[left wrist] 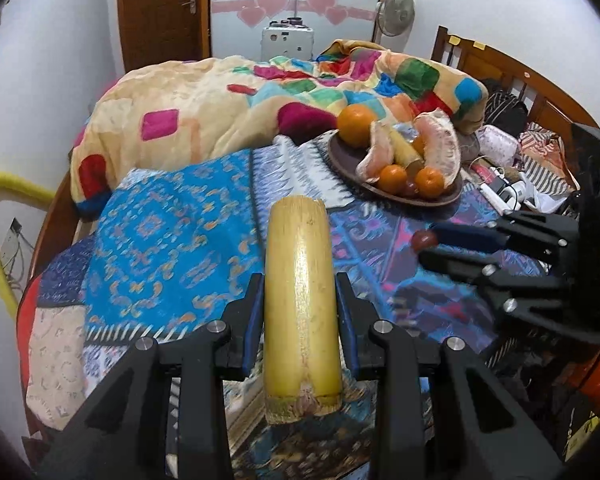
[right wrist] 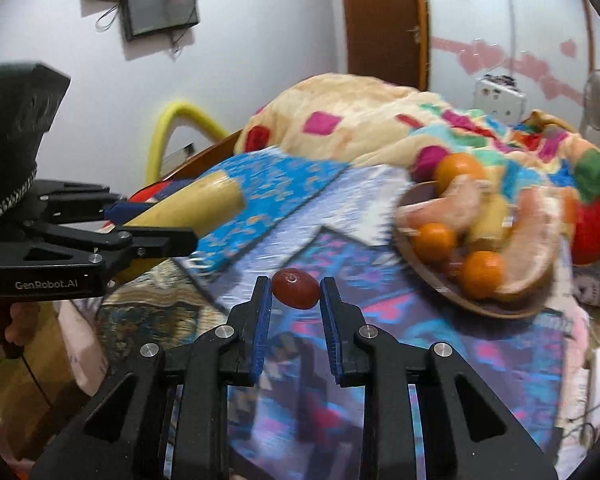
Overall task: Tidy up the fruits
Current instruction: 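Carry the corn cob and date over the plate with both tools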
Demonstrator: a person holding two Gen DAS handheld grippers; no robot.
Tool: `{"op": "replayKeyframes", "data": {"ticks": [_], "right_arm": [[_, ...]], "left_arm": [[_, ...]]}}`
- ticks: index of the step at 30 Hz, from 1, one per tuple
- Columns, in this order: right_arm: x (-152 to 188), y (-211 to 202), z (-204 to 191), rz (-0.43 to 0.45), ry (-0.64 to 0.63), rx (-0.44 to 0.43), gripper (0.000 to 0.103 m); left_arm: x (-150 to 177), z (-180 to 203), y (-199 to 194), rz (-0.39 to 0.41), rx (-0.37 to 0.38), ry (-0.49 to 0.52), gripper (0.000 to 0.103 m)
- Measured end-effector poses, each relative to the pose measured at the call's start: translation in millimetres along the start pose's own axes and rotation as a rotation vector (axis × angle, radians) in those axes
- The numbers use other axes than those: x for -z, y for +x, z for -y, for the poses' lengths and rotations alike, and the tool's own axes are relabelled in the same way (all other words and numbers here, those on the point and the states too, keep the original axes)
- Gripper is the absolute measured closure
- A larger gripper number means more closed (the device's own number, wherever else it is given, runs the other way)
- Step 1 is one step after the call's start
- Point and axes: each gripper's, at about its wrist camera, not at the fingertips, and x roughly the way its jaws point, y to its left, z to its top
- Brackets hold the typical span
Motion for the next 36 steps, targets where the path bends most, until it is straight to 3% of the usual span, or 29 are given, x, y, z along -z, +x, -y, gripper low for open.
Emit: {"op": "replayKeyframes", "data": {"ticks": [9, 20, 30, 36], "right_arm": [[1, -25, 66, 0.038, 0.072, 0.131, 0.08], [4, -33, 121, 0.067, 0.113, 0.215, 0.08], [12, -11, 145, 0.026, 0.127, 0.198, 0.08], [9, -4, 150, 0.002, 0.124, 0.152, 0.08]], "left_arm": [[-34, 30, 27, 0.021, 0.046, 0.031, 0.069], [-84, 69, 74, 0.024, 0.093, 0.072, 0.069], [-115, 91, 116, -0.001, 0.115, 0.081, 0.069], [-123, 100, 131, -0.009, 0.083, 0.102, 0.069]]}}
